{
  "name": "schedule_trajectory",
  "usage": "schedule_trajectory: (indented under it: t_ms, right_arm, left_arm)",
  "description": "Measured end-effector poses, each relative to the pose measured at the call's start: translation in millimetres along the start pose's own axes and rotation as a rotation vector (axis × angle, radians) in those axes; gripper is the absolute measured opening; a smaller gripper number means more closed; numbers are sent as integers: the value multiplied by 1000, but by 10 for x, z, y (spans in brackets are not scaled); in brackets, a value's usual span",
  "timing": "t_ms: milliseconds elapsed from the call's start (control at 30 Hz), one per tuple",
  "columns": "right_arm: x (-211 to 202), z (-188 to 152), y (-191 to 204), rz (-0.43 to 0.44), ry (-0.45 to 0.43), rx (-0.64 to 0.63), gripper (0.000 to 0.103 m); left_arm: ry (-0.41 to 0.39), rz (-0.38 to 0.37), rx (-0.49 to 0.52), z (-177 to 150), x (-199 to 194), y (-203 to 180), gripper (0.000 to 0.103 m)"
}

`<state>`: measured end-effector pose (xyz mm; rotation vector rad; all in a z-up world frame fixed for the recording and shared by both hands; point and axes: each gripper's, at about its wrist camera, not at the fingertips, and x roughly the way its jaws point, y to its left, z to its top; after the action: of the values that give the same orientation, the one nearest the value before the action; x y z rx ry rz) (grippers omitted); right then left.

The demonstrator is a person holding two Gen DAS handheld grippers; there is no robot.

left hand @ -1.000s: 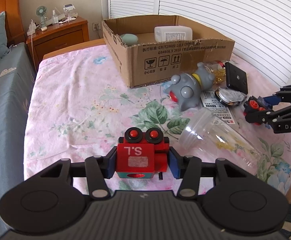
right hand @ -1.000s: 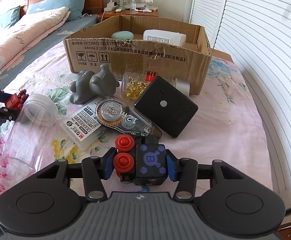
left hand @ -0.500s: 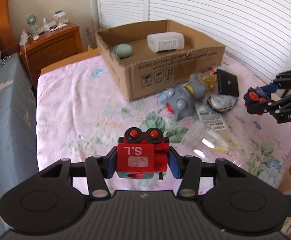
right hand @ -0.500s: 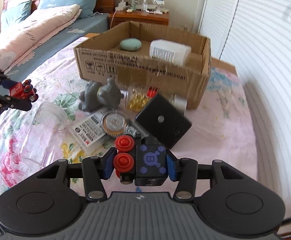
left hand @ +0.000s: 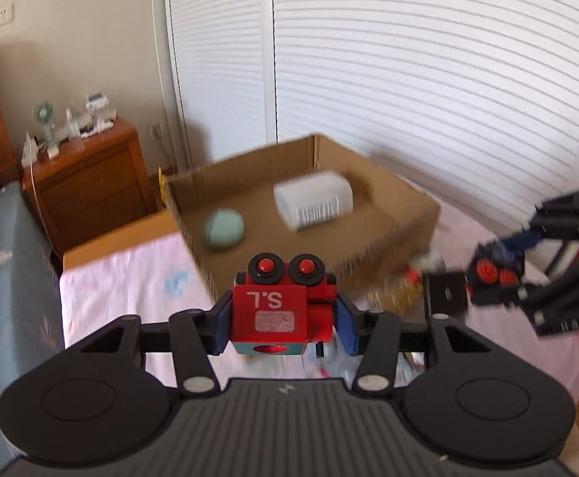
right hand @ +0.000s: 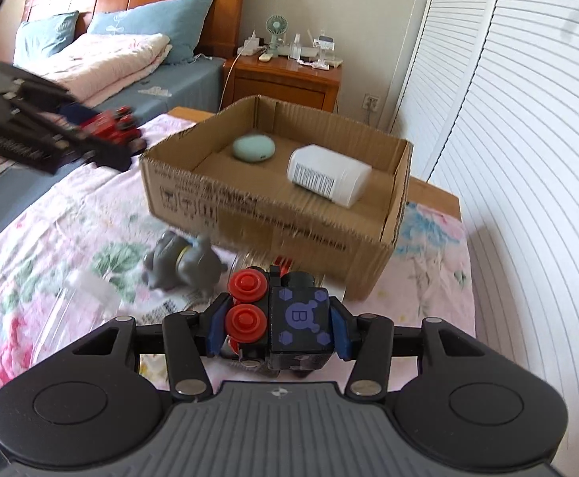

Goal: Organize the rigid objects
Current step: 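Carry the red train into the box and open the left gripper, then lower the blue cube into the box and open the right gripper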

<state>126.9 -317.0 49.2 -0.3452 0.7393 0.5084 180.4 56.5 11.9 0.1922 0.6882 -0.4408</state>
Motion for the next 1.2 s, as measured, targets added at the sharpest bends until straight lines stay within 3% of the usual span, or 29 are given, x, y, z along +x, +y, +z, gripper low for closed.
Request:
schedule_trajectory:
  t_ms: [333, 367, 400, 467, 700, 1033, 1200]
  right_arm:
    - [43, 183, -73, 4, -24, -8, 55]
    - [44, 193, -71, 3, -25, -10, 55]
    - [42, 202, -71, 3, -27, -11, 55]
    - [36, 219, -70, 2, -30, -14, 55]
    - [35, 275, -71, 4, -30, -14, 55]
    - [112, 527, -127, -7, -41, -4, 56]
    - [237, 742, -206, -8, -31, 18, 55]
  left_arm:
    - [-4, 39, -38, 376, 559, 132, 51]
    - [-1, 40, -44, 364, 593, 136, 61]
    - [1, 40, -54, 344, 603, 137, 86]
    - [-16, 57, -93, 282, 586, 154, 101]
    - [-26, 70, -150, -9, 305, 156, 101]
    - [2, 169, -186, -553, -112, 27, 101]
    - [-12, 136, -227, -672, -234, -18, 101]
